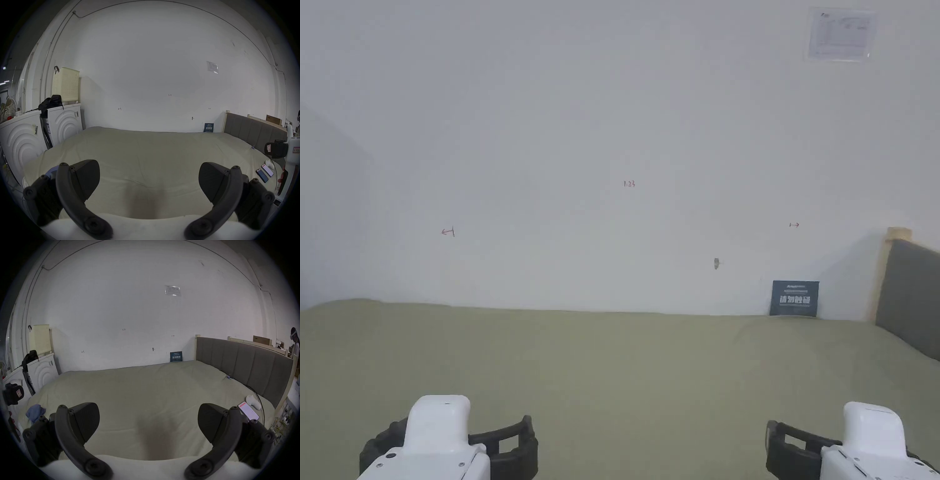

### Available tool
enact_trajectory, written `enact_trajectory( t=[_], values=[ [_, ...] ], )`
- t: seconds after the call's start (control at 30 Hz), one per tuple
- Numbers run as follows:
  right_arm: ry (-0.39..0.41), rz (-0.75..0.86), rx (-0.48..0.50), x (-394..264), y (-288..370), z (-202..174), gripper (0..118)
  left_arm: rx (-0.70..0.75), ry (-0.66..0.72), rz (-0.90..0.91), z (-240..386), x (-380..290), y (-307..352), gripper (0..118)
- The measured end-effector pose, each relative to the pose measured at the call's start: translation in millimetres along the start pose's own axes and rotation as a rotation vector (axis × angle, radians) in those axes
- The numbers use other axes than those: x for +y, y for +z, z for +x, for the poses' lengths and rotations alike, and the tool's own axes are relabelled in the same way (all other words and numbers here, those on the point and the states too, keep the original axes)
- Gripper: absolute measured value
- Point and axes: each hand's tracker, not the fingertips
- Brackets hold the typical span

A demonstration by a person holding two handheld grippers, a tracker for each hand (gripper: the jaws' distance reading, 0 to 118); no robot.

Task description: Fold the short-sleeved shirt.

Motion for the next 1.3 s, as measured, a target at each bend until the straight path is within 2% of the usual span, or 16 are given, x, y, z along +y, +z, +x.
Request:
enact_trajectory(
  t=[0.13, 0.27, 0.37, 0.43, 0.53, 0.73, 0.8, 0.87, 1.03, 1.1, 1.3],
  values=[
    [0.022, -0.037, -0.024, 2.3, -3.2, -4.0, 118, 0.002, -0.003, -0.002, 1.7, -0.1, 0.4, 118],
    [-0.024, -0.048, 0.015, 2.9, -3.1, -2.4, 118, -0.006, 0.001, -0.006, 2.8, -0.8, 0.4, 118],
    [-0.060, -0.051, -0.028, 5.5, -4.1, -0.3, 118, -0.004, -0.009, -0.006, 3.6, -2.7, 0.0, 118],
    [-0.021, -0.039, -0.094, 6.0, -5.4, -0.3, 118, -0.004, -0.010, -0.006, 3.0, -3.1, 0.3, 118],
    [-0.016, -0.034, -0.084, 6.0, -3.6, 0.7, 118, -0.006, -0.003, -0.006, 2.0, -2.5, 0.2, 118],
    [-0.062, -0.034, -0.114, 4.4, -1.6, 0.6, 118, -0.003, 0.025, -0.008, 0.1, -1.5, -0.9, 118],
    [-0.077, -0.012, -0.075, 1.8, -0.1, 4.0, 118, 0.000, 0.026, -0.009, 0.3, -1.7, -0.8, 118],
    [-0.074, 0.018, -0.043, 0.7, 2.5, 5.0, 118, -0.001, 0.017, -0.009, 0.6, -2.1, -1.0, 118],
    [0.028, 0.056, -0.031, -3.4, 4.2, 1.5, 118, -0.001, 0.013, -0.004, 0.2, -2.9, -0.4, 118],
    [0.044, 0.063, -0.026, -6.1, 3.6, 1.0, 118, 0.000, 0.015, -0.006, -0.6, -3.0, -0.9, 118],
    [0.027, 0.060, -0.010, -6.7, 4.1, 1.4, 118, 0.004, 0.021, -0.007, -1.5, -2.0, -2.1, 118]
  ],
)
